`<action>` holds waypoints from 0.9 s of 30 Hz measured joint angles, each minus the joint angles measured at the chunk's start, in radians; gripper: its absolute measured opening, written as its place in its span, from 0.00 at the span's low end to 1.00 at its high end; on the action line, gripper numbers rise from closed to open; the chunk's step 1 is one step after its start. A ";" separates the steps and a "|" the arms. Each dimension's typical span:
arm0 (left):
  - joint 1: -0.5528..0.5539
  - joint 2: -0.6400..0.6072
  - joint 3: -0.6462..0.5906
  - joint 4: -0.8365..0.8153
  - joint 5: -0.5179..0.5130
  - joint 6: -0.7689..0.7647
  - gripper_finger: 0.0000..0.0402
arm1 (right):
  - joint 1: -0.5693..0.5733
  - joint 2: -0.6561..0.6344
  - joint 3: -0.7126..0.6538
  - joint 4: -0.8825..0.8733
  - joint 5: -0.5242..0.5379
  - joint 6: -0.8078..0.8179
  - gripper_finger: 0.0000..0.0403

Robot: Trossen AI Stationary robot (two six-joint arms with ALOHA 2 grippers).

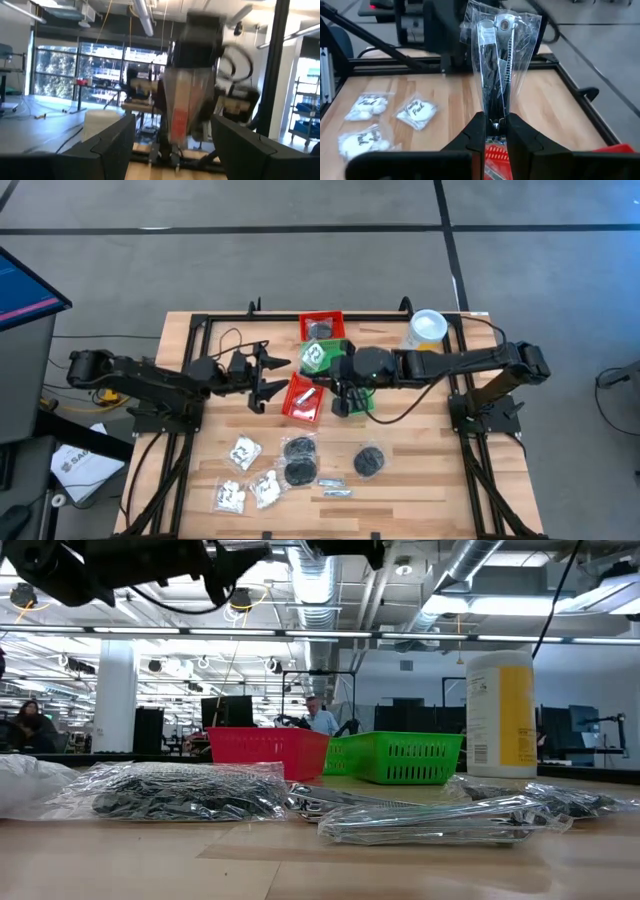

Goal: Pick & Place Travel size toiletries
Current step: Put the silver nail cutter into the bottom red bin

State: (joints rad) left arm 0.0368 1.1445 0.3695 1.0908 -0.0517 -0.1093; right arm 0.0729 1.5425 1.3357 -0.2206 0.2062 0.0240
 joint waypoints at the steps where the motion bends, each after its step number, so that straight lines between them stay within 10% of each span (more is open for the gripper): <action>1: 0.000 0.020 0.000 0.019 0.000 0.000 0.62 | -0.003 0.000 0.000 0.003 0.000 -0.001 0.09; 19: 0.000 0.227 0.148 0.123 0.129 0.046 0.61 | -0.004 0.000 0.000 -0.002 -0.026 -0.024 0.09; 27: 0.000 0.227 0.148 0.123 0.127 0.079 0.39 | -0.009 0.000 0.000 -0.002 -0.029 -0.025 0.09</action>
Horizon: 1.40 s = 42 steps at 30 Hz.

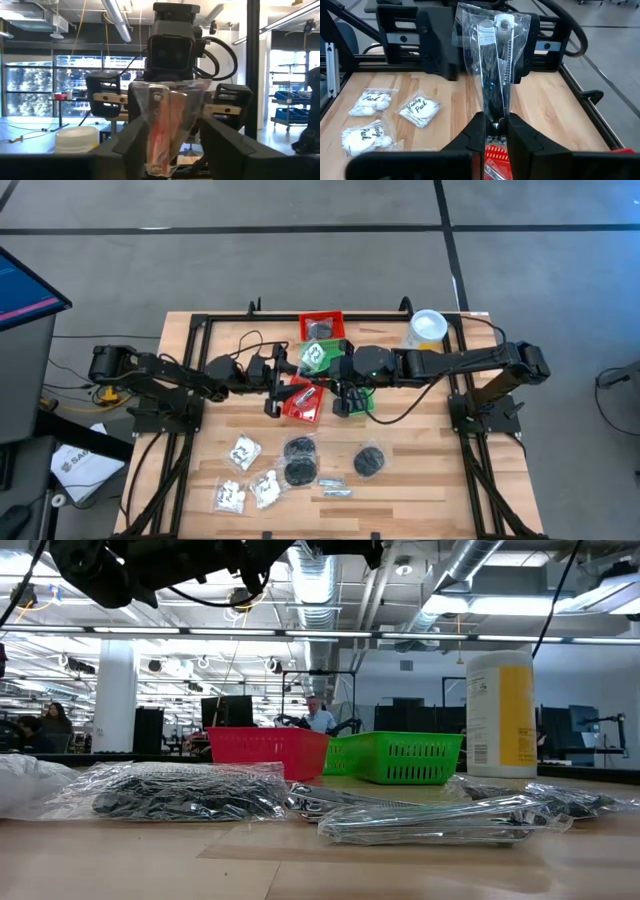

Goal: Pick & Place Travel size toiletries
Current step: Put the silver nail cutter into the bottom red bin

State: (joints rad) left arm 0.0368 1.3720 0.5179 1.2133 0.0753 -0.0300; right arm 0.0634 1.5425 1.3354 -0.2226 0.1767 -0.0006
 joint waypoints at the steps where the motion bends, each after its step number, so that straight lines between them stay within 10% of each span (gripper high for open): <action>1: 0.000 0.000 0.000 0.000 -0.001 0.003 0.36 | 0.000 0.000 0.000 0.000 0.000 0.000 0.09; 8: 0.001 0.000 0.000 -0.001 -0.003 0.035 0.14 | 0.001 0.000 0.000 0.000 -0.004 0.001 0.10; 42: 0.000 -0.012 -0.011 -0.315 -0.030 -0.138 0.13 | -0.033 0.001 -0.002 -0.382 0.012 0.060 0.42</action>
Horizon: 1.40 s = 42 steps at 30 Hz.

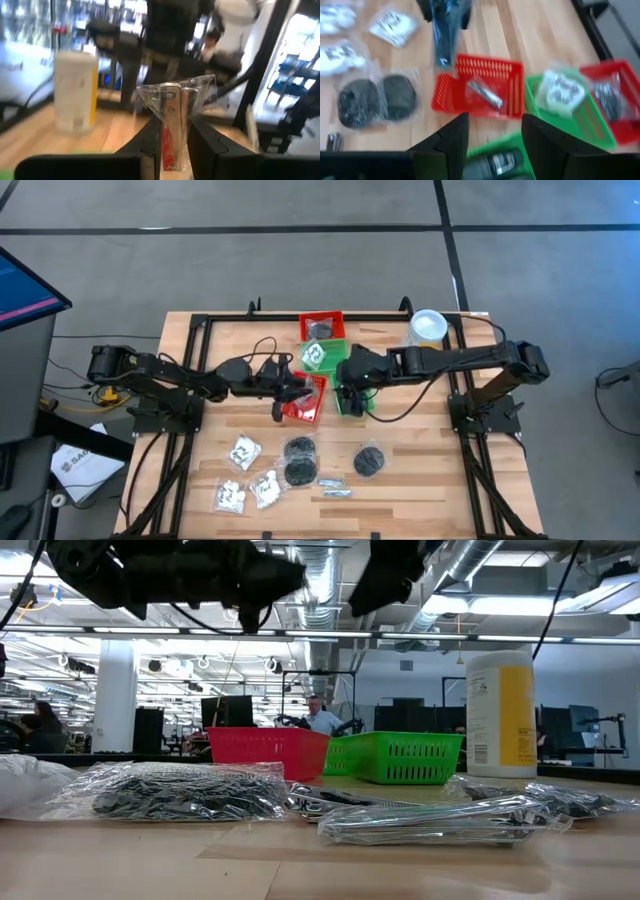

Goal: Pick & Place Travel size toiletries
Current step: Put the silver nail cutter into the bottom red bin

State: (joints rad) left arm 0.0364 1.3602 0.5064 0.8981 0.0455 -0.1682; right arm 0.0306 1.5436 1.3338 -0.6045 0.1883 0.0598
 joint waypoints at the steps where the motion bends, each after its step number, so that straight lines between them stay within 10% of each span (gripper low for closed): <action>1: 0.000 0.000 0.000 -0.032 -0.015 -0.009 0.13 | -0.003 0.000 0.000 -0.020 0.000 0.012 0.42; 23: 0.004 0.000 0.000 -0.535 -0.288 -0.328 0.13 | -0.005 0.000 -0.069 -0.083 -0.004 0.072 0.38; 42: 0.000 0.012 0.000 -0.575 -0.300 -0.372 0.15 | -0.005 0.000 -0.069 -0.053 -0.004 0.065 0.38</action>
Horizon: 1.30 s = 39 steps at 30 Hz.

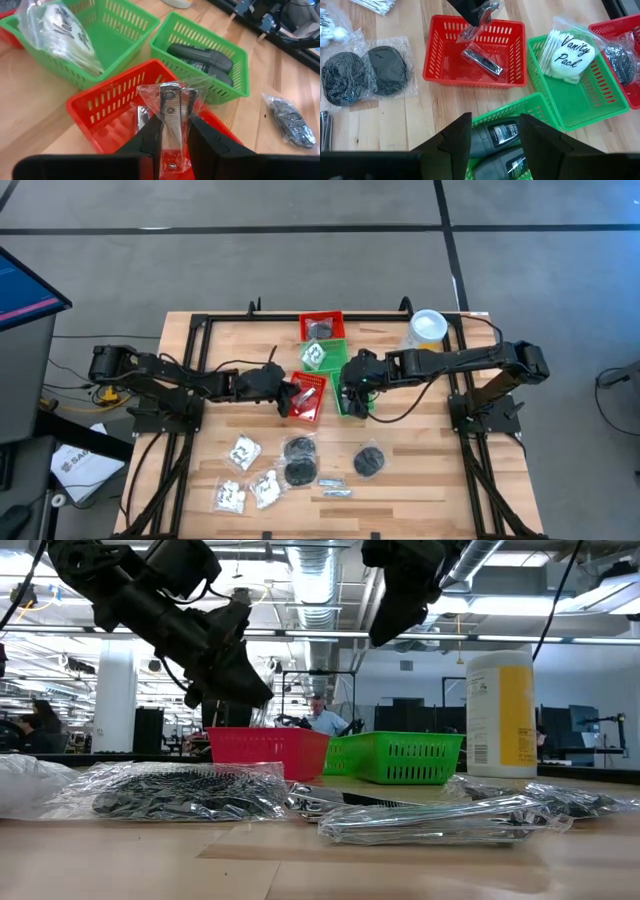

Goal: Pick & Place Travel size toiletries
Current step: Put the silver nail cutter into the bottom red bin, then put the black hairbrush into the top red bin

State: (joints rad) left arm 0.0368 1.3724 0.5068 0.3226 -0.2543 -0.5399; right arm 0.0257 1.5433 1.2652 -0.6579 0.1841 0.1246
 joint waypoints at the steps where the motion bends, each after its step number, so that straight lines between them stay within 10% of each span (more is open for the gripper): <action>1: 0.000 0.000 0.000 0.003 0.000 0.000 0.15 | 0.000 0.000 0.000 0.000 0.000 0.000 0.38; 25: 0.000 0.000 0.000 0.002 0.008 0.020 0.45 | 0.010 0.000 0.000 -0.004 -0.002 0.016 0.38; 39: 0.000 0.000 0.000 0.008 0.008 0.020 0.45 | 0.247 -0.001 -0.131 0.007 -0.006 0.208 0.38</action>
State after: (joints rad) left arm 0.0368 1.3720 0.5072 0.3310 -0.2462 -0.5201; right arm 0.2725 1.5425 1.1341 -0.6511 0.1776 0.3325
